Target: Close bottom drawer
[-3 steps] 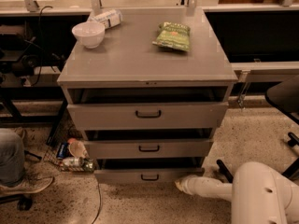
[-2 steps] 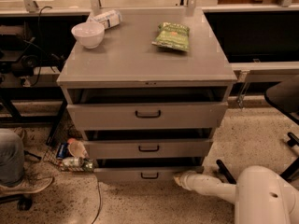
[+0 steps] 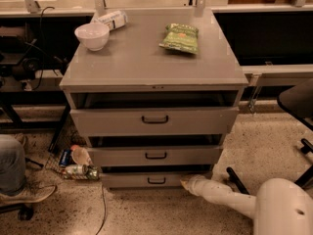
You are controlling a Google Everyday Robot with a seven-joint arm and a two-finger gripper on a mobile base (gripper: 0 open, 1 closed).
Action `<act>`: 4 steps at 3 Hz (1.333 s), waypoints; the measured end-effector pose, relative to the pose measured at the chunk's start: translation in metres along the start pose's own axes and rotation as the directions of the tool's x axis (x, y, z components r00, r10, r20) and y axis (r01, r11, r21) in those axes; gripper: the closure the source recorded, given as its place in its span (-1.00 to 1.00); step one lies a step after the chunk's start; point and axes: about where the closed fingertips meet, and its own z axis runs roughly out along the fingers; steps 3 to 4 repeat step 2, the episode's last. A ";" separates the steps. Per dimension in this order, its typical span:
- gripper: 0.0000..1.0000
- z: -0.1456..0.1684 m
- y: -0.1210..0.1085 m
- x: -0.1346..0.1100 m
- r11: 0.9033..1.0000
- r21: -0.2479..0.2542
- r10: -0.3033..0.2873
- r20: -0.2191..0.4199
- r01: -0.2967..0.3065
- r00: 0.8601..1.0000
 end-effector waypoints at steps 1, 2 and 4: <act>1.00 -0.054 -0.014 0.020 1.000 0.017 0.027 -0.054 -0.027 0.998; 1.00 -0.140 -0.006 0.036 0.998 0.019 0.058 -0.059 -0.057 0.997; 1.00 -0.140 -0.006 0.036 0.998 0.019 0.058 -0.059 -0.057 0.997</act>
Offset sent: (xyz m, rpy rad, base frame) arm -0.1753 -0.1280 0.1233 0.0287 0.0699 -0.1198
